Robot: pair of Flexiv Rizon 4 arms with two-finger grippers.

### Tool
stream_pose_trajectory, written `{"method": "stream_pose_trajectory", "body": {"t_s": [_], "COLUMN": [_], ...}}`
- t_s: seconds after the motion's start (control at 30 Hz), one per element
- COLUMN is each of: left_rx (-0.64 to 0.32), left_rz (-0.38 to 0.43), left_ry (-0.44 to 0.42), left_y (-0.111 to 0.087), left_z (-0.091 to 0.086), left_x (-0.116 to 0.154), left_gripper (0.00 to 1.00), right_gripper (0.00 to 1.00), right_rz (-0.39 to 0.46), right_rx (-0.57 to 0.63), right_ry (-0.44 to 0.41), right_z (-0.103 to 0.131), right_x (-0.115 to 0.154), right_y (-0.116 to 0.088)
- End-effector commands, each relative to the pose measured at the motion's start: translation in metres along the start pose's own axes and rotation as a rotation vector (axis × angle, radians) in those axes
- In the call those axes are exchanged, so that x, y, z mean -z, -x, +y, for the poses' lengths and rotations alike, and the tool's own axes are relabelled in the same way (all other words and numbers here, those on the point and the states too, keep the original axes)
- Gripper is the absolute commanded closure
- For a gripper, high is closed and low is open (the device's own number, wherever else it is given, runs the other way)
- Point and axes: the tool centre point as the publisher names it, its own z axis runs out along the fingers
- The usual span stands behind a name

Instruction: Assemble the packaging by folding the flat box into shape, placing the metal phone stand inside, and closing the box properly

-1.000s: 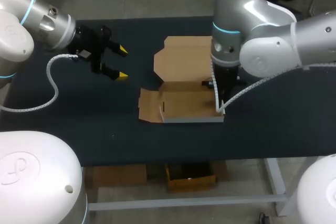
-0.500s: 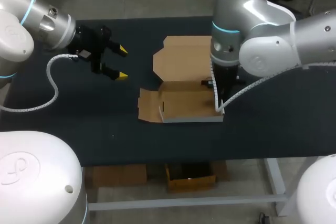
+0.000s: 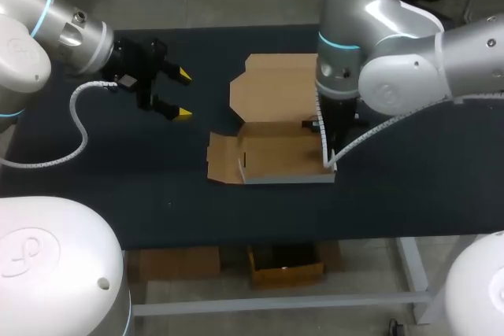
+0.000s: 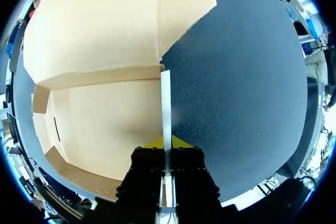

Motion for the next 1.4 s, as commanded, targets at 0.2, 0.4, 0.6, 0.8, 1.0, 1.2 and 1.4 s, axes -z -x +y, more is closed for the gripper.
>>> {"method": "stream_pose_trajectory", "body": {"t_s": [0.2,0.4,0.6,0.8,1.0,1.2,1.4], "left_rx": [0.283,0.571,0.837,1.095,1.294,1.330,1.330], "left_rz": [-0.088,-0.118,-0.207,-0.227,-0.219,-0.183,-0.183], "left_ry": [0.154,0.138,0.121,0.085,0.044,0.082,0.082], "left_y": [-0.015,-0.024,-0.030,-0.033,-0.038,-0.040,-0.040], "left_z": [-0.004,0.007,0.018,0.026,0.032,0.034,0.034], "left_x": [-0.015,-0.015,-0.021,-0.035,-0.048,-0.055,-0.055], "left_gripper": [0.00,0.00,0.00,0.00,0.00,0.00,0.00], "right_gripper": [1.00,1.00,1.00,1.00,1.00,1.00,1.00], "right_rz": [0.000,0.000,0.000,0.000,0.000,0.000,0.000], "right_rx": [0.001,0.001,0.001,0.001,0.001,0.001,0.001], "right_ry": [-0.002,-0.002,-0.002,-0.002,-0.002,-0.002,-0.002], "right_z": [0.000,0.000,0.000,0.000,0.000,0.000,0.000], "right_x": [0.001,0.001,0.001,0.001,0.001,0.001,0.001], "right_y": [0.000,0.000,0.000,0.000,0.000,0.000,0.000]}}
